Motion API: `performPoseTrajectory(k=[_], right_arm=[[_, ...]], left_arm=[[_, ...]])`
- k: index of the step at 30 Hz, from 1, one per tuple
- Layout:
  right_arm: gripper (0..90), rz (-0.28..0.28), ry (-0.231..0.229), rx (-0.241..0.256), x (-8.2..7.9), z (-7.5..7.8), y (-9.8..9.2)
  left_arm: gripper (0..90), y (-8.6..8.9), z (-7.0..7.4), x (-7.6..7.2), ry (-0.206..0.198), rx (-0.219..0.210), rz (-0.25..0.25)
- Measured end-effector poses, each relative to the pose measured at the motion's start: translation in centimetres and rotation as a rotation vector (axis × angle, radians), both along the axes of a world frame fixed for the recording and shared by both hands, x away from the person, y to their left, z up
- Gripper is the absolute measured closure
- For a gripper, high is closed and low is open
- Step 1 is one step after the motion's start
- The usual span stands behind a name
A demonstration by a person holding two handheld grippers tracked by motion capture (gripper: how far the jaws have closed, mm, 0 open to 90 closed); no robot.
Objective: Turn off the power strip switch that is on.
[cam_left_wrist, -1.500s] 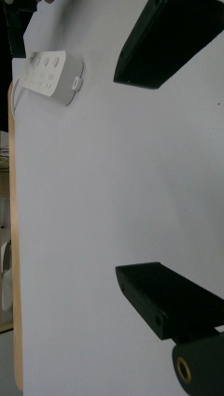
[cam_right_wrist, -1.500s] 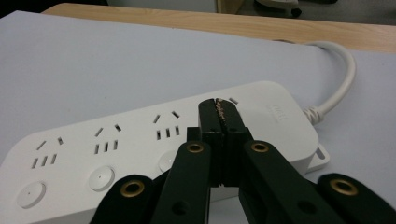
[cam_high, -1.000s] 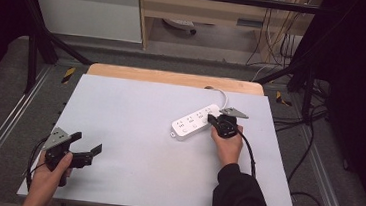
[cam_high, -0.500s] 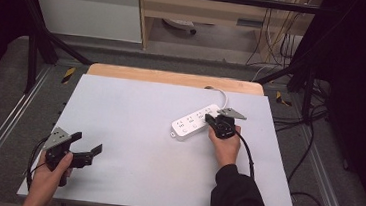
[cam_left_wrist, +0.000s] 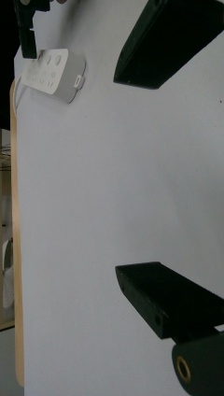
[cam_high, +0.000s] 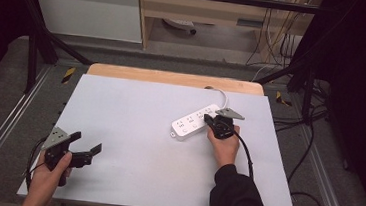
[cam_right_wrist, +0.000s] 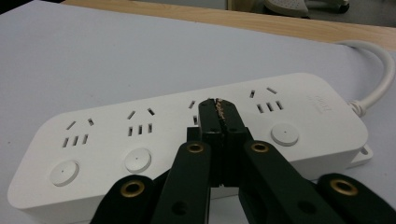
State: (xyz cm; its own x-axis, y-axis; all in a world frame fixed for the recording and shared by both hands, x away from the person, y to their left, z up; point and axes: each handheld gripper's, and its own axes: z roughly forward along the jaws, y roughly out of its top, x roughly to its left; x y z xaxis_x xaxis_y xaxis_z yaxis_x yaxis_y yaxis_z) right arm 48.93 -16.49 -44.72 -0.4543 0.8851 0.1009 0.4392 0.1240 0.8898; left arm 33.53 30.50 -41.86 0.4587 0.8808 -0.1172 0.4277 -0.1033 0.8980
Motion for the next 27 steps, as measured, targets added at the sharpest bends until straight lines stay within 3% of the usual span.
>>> performPoseTrajectory(k=[27], right_arm=[[90.0,-0.001,0.017,-0.015,0.07,-0.28,0.30]], left_arm=[[7.3,0.00,0.07,-0.11,-0.001,-0.005,-0.003]])
